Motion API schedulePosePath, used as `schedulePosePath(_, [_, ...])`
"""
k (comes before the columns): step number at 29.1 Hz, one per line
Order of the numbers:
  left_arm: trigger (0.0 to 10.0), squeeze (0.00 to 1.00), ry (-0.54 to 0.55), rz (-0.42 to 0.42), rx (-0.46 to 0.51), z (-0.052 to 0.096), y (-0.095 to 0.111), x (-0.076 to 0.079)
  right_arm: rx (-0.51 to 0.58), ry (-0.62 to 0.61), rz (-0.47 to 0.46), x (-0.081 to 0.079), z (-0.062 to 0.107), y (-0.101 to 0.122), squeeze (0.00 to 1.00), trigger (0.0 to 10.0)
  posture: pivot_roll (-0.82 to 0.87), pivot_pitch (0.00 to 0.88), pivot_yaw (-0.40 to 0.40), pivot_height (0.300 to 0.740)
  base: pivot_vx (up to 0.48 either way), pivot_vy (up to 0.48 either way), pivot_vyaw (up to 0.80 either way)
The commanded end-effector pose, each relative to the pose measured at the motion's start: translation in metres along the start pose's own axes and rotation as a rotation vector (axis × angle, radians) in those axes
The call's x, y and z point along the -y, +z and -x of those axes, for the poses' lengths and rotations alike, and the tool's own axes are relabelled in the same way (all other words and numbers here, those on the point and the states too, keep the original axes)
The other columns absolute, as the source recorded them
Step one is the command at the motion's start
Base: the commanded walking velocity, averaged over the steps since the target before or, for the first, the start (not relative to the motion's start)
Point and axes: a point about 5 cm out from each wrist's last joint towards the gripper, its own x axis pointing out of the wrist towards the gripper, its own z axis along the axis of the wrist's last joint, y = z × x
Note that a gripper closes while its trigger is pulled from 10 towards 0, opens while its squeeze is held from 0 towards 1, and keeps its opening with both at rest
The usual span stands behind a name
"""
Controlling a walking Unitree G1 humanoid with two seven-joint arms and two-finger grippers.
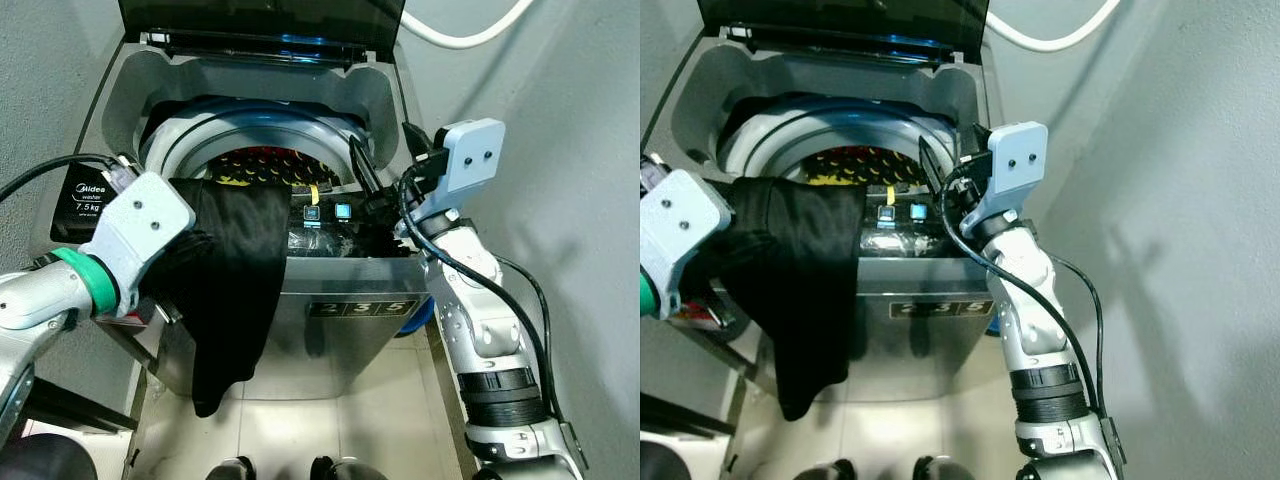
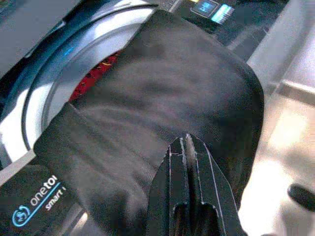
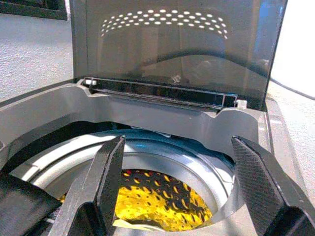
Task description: Clothes washing
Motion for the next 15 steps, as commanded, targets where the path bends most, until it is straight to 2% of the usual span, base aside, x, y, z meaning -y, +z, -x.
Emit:
schedulePosePath(1, [10.0, 0.14, -0.057, -0.029, 0.003, 0.002, 0.002, 0.007, 0.002, -0.006, 0.004, 0.001, 0.003, -0.001, 0.0, 10.0, 0.11, 0.116, -0.007, 0.74, 0.0, 0.0, 0.0])
schedulePosePath(2, [10.0, 0.14, -0.057, -0.029, 0.003, 0.002, 0.002, 0.007, 0.002, -0.006, 0.004, 0.001, 0.003, -0.001, 0.0, 10.0, 0.11, 0.116, -0.007, 0.74, 0.0, 0.0, 0.0])
schedulePosePath(3, [10.0, 0.52, -0.064, -0.039, -0.007, 0.004, 0.002, 0.006, 0.002, -0.006, 0.004, 0.001, 0.003, -0.001, 0.0, 10.0, 0.11, 0.116, -0.007, 0.74, 0.0, 0.0, 0.0])
schedulePosePath(4, [10.0, 0.52, -0.064, -0.039, -0.007, 0.004, 0.002, 0.006, 0.002, -0.006, 0.004, 0.001, 0.003, -0.001, 0.0, 10.0, 0.11, 0.116, -0.007, 0.74, 0.0, 0.0, 0.0])
schedulePosePath(5, [10.0, 1.0, -0.065, -0.049, -0.029, 0.007, -0.001, 0.003, 0.001, -0.006, 0.003, 0.001, 0.003, -0.002, 0.0, 10.0, 0.11, 0.113, -0.009, 0.74, 0.0, 0.0, 0.0])
schedulePosePath(8, [10.0, 1.0, -0.072, -0.056, -0.048, 0.01, -0.003, 0.0, 0.0, -0.005, 0.003, 0.001, 0.003, -0.002, 0.0, 10.0, 0.12, 0.113, -0.011, 0.74, 0.0, 0.0, 0.0])
schedulePosePath(15, [10.0, 1.0, -0.152, -0.141, -0.096, 0.015, -0.007, -0.005, 0.003, 0.003, 0.0, 0.0, 0.001, -0.002, 0.0, 10.0, 0.12, 0.106, -0.019, 0.74, 0.0, 0.0, 0.0])
